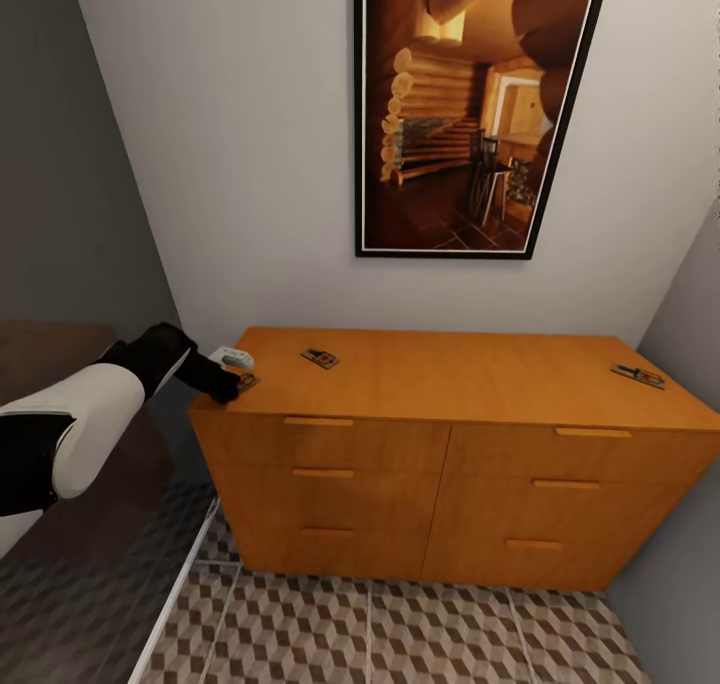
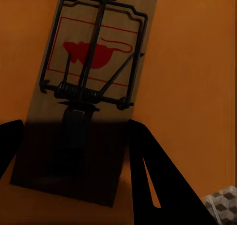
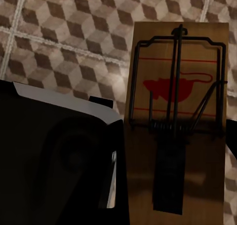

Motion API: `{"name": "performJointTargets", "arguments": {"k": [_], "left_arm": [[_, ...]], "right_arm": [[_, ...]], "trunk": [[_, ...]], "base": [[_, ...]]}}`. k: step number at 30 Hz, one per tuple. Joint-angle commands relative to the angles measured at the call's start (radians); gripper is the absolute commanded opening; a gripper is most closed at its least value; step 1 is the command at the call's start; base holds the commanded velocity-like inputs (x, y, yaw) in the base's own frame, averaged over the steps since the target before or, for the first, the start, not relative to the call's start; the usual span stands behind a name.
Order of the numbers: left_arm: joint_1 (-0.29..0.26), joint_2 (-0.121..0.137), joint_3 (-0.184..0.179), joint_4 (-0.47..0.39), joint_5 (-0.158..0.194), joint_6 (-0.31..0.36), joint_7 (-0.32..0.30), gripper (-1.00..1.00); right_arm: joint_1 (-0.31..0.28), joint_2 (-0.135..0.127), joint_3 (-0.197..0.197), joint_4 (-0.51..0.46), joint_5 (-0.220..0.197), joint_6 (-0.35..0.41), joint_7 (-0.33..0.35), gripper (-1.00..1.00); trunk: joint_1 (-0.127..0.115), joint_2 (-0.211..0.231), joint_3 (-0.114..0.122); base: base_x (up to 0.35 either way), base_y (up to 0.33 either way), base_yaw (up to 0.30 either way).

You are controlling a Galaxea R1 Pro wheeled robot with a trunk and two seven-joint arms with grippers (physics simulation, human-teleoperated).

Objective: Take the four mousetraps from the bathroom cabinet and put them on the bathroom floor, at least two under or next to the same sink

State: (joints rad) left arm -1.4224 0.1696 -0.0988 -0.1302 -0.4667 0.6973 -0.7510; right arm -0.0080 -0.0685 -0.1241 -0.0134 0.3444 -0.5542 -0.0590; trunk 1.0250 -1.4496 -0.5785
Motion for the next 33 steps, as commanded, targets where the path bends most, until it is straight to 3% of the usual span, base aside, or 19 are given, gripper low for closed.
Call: {"name": "performJointTargets", "arguments": {"k": [1, 33], "left_arm": [[0.001, 0.001, -0.018, 0.024, -0.012, 0.004, -0.008, -1.0], [0.005, 0.001, -0.018, 0.024, -0.012, 0.004, -0.007, -1.0]], "right_arm": [[-0.001, 0.0, -0.007, 0.001, 0.01, -0.003, -0.004, -1.0], [0.0, 0.0, -0.007, 0.001, 0.01, -0.003, -0.004, -1.0]], "trunk": [[0.0, 0.0, 0.001], [0.0, 0.0, 0.053]], "base": [[0.0, 0.0, 0.0], [-0.041, 0.0, 0.0]]}}
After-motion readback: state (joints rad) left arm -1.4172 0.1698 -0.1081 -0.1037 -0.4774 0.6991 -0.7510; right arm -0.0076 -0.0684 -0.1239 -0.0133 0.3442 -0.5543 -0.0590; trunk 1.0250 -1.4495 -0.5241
